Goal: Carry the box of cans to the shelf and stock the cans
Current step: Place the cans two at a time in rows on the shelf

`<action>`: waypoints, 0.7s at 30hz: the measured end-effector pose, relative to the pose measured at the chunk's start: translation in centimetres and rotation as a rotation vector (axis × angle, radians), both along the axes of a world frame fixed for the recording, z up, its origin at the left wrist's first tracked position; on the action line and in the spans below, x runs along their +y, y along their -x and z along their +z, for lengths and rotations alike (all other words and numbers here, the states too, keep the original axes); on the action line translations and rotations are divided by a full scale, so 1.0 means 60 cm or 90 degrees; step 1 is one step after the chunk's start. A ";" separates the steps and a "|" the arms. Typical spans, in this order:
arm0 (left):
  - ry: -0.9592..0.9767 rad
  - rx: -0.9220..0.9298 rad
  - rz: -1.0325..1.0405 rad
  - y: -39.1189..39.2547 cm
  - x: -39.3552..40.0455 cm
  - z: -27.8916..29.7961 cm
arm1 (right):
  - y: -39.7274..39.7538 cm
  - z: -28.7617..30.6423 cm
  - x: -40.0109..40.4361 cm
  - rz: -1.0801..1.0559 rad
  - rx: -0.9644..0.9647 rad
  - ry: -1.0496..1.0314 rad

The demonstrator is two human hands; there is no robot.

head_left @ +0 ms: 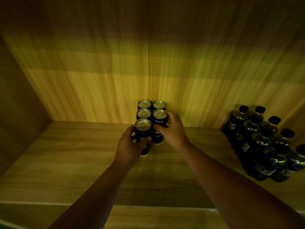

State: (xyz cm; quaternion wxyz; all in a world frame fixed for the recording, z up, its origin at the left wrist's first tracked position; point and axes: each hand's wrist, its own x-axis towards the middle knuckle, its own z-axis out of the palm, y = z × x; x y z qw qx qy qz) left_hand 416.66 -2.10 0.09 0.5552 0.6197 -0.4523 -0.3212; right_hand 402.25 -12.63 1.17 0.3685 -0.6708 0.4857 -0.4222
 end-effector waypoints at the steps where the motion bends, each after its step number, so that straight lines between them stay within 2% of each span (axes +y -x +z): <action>1: -0.002 -0.004 0.001 0.000 -0.001 0.000 | -0.001 -0.002 0.001 -0.001 -0.001 0.001; 7: -0.036 -0.028 -0.004 -0.006 0.002 -0.005 | 0.003 -0.007 0.007 -0.010 0.011 -0.020; 11: -0.078 -0.113 -0.008 -0.021 0.015 -0.020 | 0.017 -0.015 0.031 -0.060 0.040 -0.048; 13: -0.112 -0.192 -0.016 -0.031 0.026 -0.028 | 0.022 -0.017 0.048 -0.073 0.074 -0.066; 17: -0.109 -0.393 -0.050 -0.053 0.054 -0.031 | 0.027 -0.012 0.096 -0.050 0.243 -0.092; 21: -0.131 -0.641 -0.080 -0.072 0.081 -0.035 | 0.037 -0.013 0.148 -0.019 0.424 -0.021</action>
